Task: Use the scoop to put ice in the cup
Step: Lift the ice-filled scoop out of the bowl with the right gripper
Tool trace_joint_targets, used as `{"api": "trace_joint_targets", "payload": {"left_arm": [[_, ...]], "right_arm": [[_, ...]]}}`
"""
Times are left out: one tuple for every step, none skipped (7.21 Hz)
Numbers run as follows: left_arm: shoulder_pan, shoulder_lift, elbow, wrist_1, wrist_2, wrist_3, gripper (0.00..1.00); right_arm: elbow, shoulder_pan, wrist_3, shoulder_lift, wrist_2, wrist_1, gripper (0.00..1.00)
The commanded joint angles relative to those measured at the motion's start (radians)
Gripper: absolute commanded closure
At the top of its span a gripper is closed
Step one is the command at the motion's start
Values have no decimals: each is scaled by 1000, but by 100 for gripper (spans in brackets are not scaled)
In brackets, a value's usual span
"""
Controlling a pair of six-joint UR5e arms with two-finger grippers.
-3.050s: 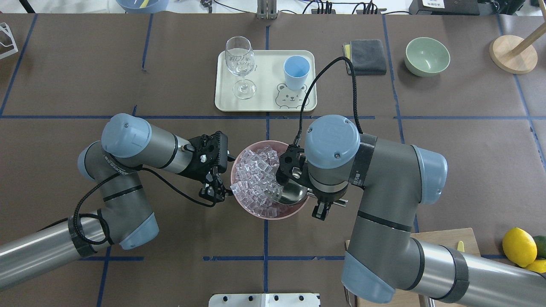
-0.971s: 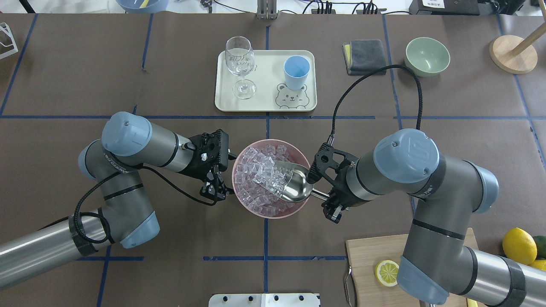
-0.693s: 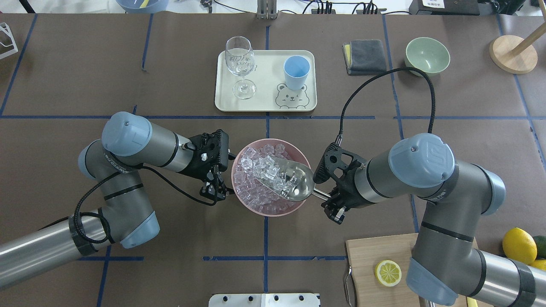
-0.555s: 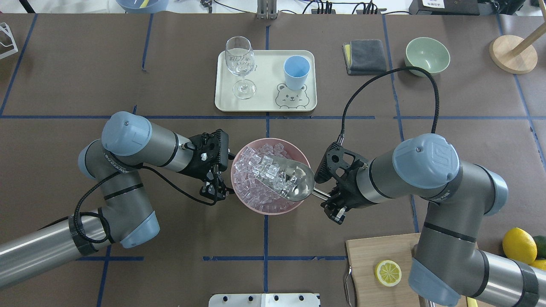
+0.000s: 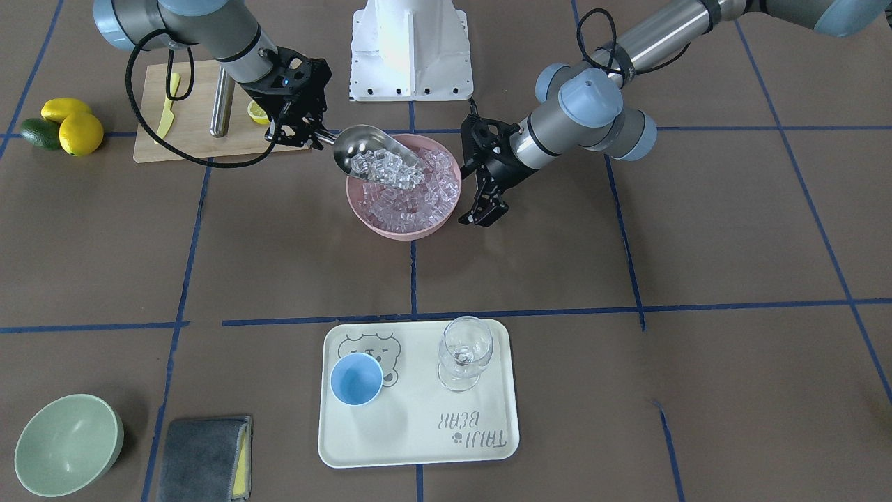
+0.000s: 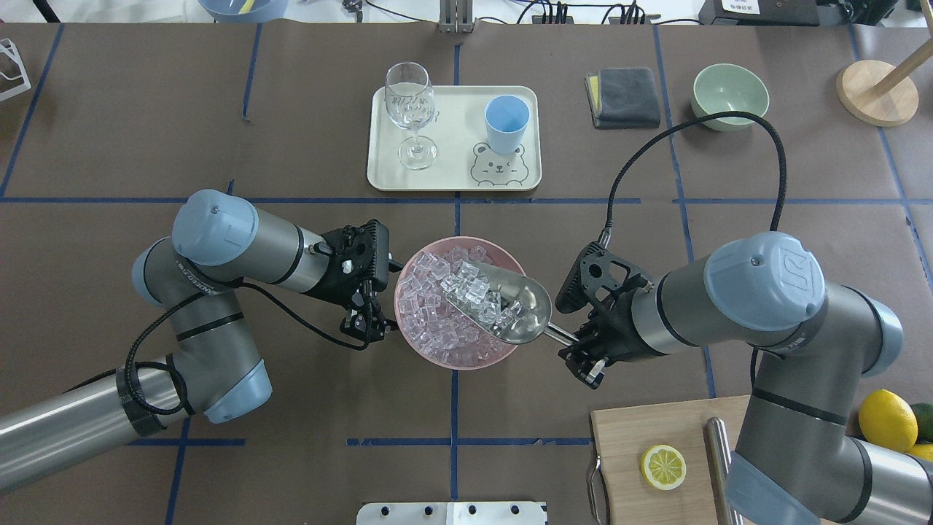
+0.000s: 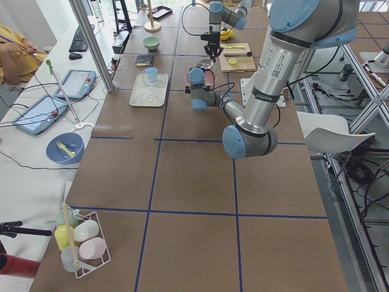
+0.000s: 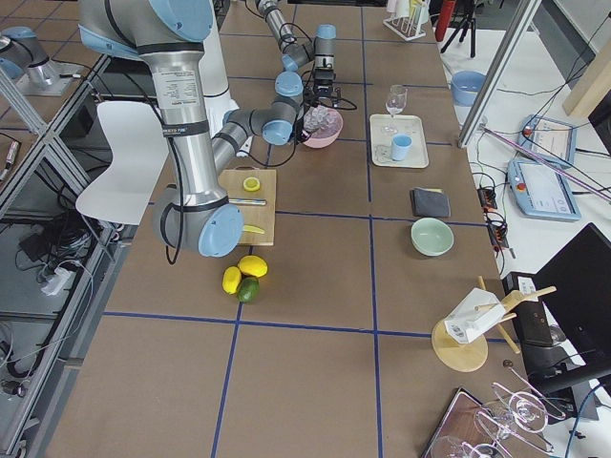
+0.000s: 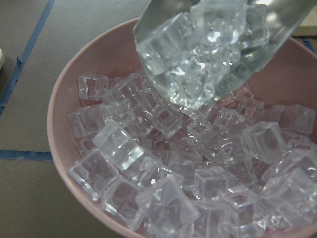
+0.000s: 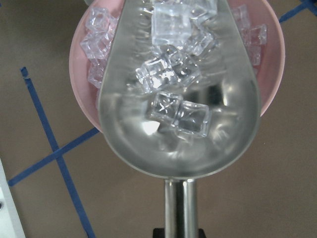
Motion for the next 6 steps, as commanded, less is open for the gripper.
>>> {"api": "trace_joint_targets", "payload": {"left_arm": [[-8,2,0,-2,0,-1,0],[-10,3,-2,-3,-2,-4,0],[-16,12,-8,-3,-3,-4,0],[-30,23,-14,-3,-9,-2,0],[-38,56,-43,2,-14,-1,0],[-41,110,-89,2,-14,-1,0]], "right_arm": [[28,22,144,3,-2,-9,100],[29,51,154,0,-1,-12,100],[28,78,155,-7,2,-14,100],[28,106,155,-10,4,-14,100],[28,133,156,-4,7,-44,100],[28,170,156,14,31,-110,100]]}}
